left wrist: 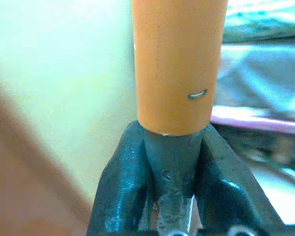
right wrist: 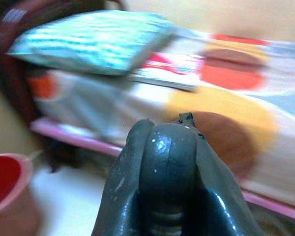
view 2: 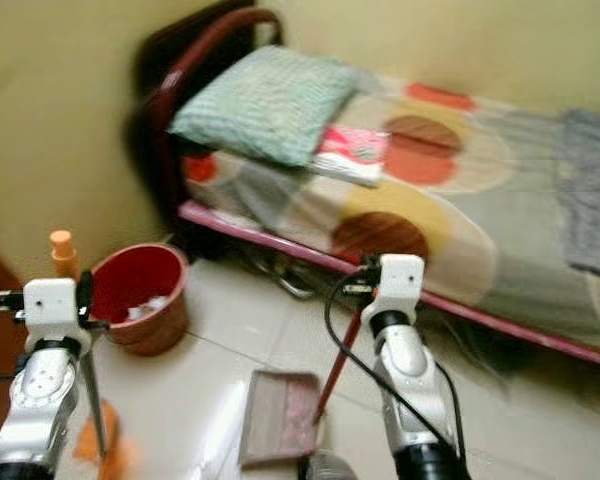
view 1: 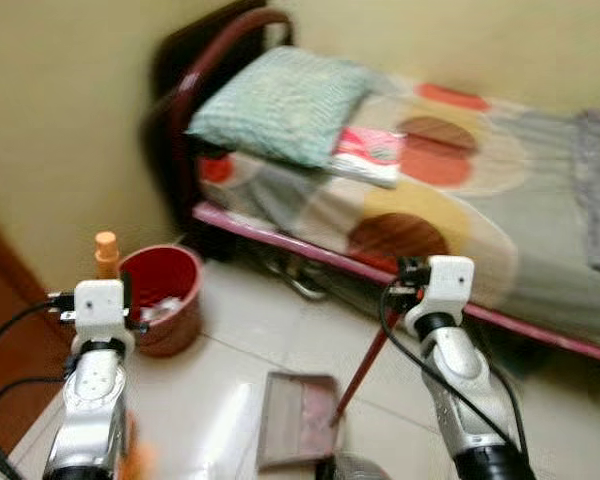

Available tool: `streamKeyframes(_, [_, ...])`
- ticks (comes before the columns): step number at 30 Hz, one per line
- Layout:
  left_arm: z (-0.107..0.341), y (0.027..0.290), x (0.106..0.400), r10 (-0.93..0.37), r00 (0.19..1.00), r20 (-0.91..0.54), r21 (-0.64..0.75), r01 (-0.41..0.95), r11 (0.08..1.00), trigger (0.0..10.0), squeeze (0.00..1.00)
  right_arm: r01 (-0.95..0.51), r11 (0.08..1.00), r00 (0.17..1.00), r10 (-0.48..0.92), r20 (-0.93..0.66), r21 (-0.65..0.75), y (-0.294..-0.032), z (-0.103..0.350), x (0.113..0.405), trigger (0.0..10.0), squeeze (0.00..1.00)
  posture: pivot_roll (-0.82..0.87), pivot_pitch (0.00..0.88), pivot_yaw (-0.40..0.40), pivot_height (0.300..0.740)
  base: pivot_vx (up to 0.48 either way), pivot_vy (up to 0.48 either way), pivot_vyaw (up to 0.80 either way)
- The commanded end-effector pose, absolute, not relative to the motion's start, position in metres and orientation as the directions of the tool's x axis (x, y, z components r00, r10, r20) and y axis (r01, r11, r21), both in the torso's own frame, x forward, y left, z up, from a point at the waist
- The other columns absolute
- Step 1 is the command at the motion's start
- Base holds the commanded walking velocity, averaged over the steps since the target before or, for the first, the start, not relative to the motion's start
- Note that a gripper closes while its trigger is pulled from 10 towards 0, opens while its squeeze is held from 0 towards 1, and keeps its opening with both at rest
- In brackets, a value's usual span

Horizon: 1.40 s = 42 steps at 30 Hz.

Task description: Sweep floor

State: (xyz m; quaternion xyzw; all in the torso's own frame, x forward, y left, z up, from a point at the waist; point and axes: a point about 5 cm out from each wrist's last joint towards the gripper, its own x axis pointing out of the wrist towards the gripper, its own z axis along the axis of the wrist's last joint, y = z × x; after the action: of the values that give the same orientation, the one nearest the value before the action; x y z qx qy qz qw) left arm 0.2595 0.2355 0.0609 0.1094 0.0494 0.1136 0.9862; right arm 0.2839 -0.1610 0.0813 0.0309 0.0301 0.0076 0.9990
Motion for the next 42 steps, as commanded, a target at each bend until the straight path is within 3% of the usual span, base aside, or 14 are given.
streamKeyframes(1, [0.071, 0.229, 0.265, 0.200, 0.980, -0.021, 0.214, -0.191, 0.958, 10.0, 0.00, -0.002, 0.998, 0.999, 0.004, -0.034, 0.057, -0.164, 0.086, 0.287, 10.0, 0.00, 0.06, 0.061, -0.055, 0.740, 0.341, 0.319, -0.46])
streamKeyframes(18, [0.071, 0.233, 0.264, 0.223, 0.975, -0.014, 0.216, -0.214, 0.953, 10.0, 0.00, -0.014, 0.999, 0.998, 0.017, -0.055, 0.042, -0.163, 0.080, 0.285, 10.0, 0.00, 0.06, 0.060, -0.055, 0.740, 0.149, 0.402, -0.03])
streamKeyframes(35, [0.112, 0.207, 0.279, 0.078, 0.982, 0.174, 0.316, -0.131, 0.940, 10.0, 0.00, -0.036, 0.999, 0.995, 0.039, -0.090, 0.036, -0.163, 0.073, 0.285, 10.0, 0.00, 0.06, 0.066, -0.062, 0.740, 0.000, 0.000, 0.00])
streamKeyframes(42, [0.138, 0.211, 0.292, 0.083, 0.960, 0.268, 0.334, -0.173, 0.927, 10.0, 0.00, -0.037, 0.999, 0.995, 0.040, -0.096, 0.035, -0.164, 0.072, 0.286, 10.0, 0.00, 0.05, 0.084, -0.057, 0.740, 0.000, 0.000, 0.00])
